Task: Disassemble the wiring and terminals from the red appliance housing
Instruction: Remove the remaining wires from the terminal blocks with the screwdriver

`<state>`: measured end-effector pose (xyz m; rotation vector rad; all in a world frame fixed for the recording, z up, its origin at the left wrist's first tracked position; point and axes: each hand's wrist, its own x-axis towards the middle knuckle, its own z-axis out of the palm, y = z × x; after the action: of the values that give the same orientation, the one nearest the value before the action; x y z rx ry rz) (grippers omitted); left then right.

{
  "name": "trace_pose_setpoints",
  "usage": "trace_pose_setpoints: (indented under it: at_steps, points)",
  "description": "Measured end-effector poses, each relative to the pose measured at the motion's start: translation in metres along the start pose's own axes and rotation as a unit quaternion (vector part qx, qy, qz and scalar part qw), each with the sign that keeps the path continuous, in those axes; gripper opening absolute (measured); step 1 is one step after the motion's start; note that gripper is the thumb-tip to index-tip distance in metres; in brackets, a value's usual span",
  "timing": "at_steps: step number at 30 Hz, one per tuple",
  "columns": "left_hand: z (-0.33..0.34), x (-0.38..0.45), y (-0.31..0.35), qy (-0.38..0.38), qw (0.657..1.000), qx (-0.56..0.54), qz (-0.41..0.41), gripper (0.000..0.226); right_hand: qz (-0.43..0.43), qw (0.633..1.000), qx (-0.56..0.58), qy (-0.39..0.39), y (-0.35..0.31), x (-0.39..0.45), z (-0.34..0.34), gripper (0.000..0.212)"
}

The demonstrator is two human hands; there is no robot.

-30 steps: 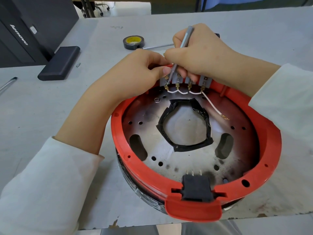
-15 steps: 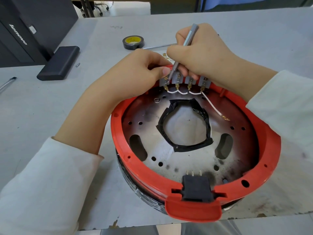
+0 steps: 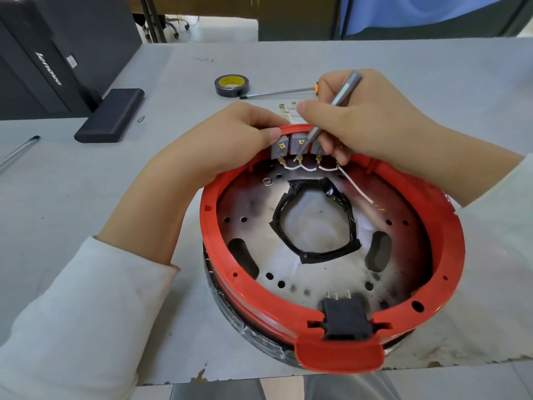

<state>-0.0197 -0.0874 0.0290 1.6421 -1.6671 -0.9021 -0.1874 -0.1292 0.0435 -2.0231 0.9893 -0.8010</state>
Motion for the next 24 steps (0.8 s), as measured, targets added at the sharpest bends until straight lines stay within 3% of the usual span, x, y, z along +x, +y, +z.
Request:
trace_pose_setpoints:
  at_steps: [4,8,16,24]
  points:
    - [0.0,-0.001,-0.004,0.022,0.999,-0.043,-0.012,0.024,-0.048,0.998,-0.042,0.003,-0.005,0.003,0.012,0.037]
    - [-0.003,-0.004,-0.007,-0.002,0.996,-0.091,0.006,0.042,-0.121,0.984,-0.133,-0.017,-0.011,0.007,0.024,0.038]
    - [-0.004,-0.002,-0.01,-0.012,0.991,-0.13,0.021,0.033,-0.195,0.945,-0.261,0.003,-0.008,0.009,0.033,0.038]
    - [-0.006,-0.002,-0.012,-0.01,0.991,-0.129,0.014,0.025,-0.214,0.939,-0.27,0.006,-0.007,0.009,0.036,0.037]
